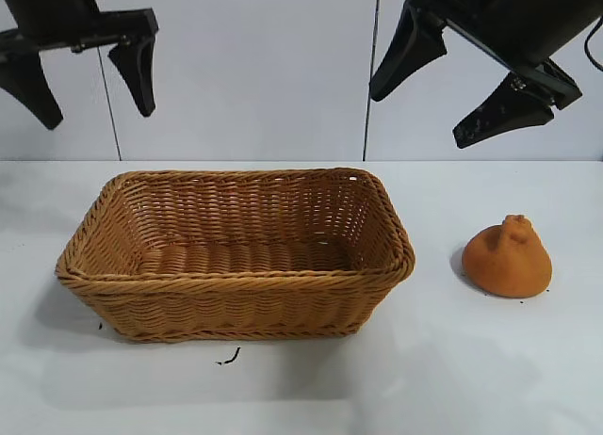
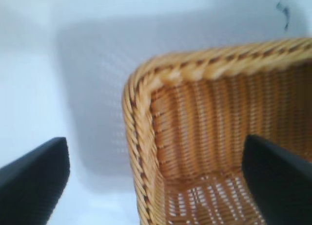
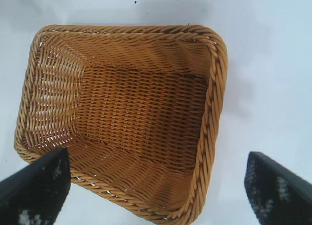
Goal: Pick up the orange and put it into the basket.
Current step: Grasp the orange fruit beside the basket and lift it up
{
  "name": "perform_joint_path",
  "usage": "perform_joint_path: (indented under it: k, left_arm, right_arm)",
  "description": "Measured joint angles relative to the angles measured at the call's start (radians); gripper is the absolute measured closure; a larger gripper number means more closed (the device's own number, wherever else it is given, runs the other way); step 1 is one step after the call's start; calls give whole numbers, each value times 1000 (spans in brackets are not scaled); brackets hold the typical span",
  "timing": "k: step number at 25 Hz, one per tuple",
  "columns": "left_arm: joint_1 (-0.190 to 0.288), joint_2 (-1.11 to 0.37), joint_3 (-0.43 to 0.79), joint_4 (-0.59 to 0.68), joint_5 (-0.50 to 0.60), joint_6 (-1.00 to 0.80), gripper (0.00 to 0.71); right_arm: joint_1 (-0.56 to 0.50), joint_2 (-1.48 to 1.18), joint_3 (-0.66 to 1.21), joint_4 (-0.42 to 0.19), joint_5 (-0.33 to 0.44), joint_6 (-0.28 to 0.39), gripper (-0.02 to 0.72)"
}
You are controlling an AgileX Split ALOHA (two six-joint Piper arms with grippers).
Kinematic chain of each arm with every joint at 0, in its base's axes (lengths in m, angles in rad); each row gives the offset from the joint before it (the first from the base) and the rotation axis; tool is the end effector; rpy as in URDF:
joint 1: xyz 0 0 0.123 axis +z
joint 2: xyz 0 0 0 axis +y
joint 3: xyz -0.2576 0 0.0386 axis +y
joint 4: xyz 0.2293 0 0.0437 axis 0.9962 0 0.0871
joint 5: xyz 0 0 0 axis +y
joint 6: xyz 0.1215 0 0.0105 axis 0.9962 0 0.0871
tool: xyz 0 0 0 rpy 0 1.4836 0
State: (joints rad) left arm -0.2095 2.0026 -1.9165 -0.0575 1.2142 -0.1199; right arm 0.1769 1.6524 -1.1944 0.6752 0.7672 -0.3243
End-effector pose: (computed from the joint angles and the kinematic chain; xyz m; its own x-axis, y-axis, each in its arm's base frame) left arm 0.4072 -0.0933 0.2505 -0.9386 0.0571 -0.3402 0.0961 0.9904 -0.0989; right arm 0.3276 0.1124 0.2210 -0.8960 0.0204 -0.4436 -0.2109 0.8596 0.4655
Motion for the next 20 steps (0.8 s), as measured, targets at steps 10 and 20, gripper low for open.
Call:
perform_joint_path:
  k: [10,20]
  left_arm:
    - [188,0,0,46,0,0,18]
    - [210,-165,264,38,-3,50,18]
  right_arm:
    - [0,0,0,0,0,0,8]
    - [0,0,0,0,0,0,8]
